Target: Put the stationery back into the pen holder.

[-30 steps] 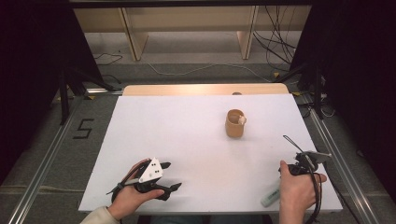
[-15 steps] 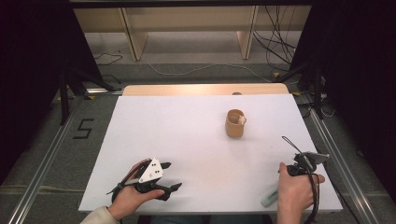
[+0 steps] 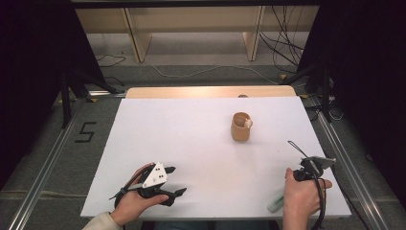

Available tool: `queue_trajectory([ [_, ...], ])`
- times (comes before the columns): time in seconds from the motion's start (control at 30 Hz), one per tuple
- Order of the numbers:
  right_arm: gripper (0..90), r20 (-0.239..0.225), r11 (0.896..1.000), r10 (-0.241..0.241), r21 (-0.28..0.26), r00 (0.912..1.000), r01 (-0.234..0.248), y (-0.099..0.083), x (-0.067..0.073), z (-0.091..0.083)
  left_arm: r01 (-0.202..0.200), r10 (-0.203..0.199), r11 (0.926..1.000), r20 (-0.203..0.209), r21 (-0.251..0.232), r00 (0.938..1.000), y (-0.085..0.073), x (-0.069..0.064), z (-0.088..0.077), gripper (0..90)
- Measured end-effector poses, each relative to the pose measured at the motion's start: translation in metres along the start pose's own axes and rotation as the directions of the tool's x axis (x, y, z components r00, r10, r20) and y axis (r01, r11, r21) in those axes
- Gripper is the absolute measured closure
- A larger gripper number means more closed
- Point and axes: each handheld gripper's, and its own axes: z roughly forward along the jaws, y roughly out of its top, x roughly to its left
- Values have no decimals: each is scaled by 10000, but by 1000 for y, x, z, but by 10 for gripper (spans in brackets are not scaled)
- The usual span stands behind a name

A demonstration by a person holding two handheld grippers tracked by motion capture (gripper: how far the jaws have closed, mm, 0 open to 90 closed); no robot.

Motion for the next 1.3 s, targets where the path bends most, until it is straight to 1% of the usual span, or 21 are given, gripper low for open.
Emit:
queue_trajectory([
  [0.03,558,-102,10000,21,17,9999,-21,0,0,0,-6,6,10000,1,-3,10000,0,0,0,221],
  [0.07,563,16,10000,77,10,10000,-77,0,0,0,-7,7,10000,-19,-16,10000,0,0,0,221],
  [0.1,568,-51,10000,77,19,10000,-77,0,0,0,22,-22,10000,-5,-29,10000,0,0,0,221],
  [0.23,584,95,9999,155,27,9998,-156,0,-1,0,-13,13,10000,-1,-4,10000,0,0,0,221],
  [0.27,587,-19,9998,179,68,9998,-179,0,0,0,8,-8,10000,-7,-29,10000,0,0,0,221],
  [0.3,592,102,9997,242,80,9997,-243,1,0,0,-22,22,10000,0,-6,10000,0,0,0,221],
  [0.43,606,131,9998,158,69,9998,-159,0,-1,0,2,-2,10000,-4,-26,10000,0,0,0,221],
  [0.6,628,185,9996,248,103,9995,-249,1,0,0,-1,1,10000,4,-31,10000,0,0,0,221],
  [0.77,641,249,9996,220,147,9994,-223,1,1,0,-9,9,10000,11,-34,10000,0,0,0,220],
  [0.9,670,189,9994,300,155,9994,-303,2,-1,0,-30,30,10000,29,-15,10000,0,0,0,220],
  [1.0,672,55,9990,393,198,9992,-394,3,-2,-1,-47,48,10000,35,-12,10000,0,0,0,220],
  [1.1,673,19,9994,287,200,9996,-287,3,-2,-1,-54,54,10000,32,-22,10000,0,0,0,220],
  [1.13,673,121,9996,214,153,9997,-216,2,-2,0,-46,46,10000,11,-37,10000,0,0,0,220],
  [1.17,674,-12,9997,191,167,9998,-191,2,-2,-1,-48,48,10000,-8,-38,10000,0,0,0,220],
  [1.2,674,29,9997,190,177,9998,-190,2,-2,-1,-43,43,10000,34,-23,10000,0,0,0,220],
  [1.3,675,-35,9998,124,177,9999,-123,2,-1,-3,-8,8,10000,32,-48,10000,0,0,0,220],
])
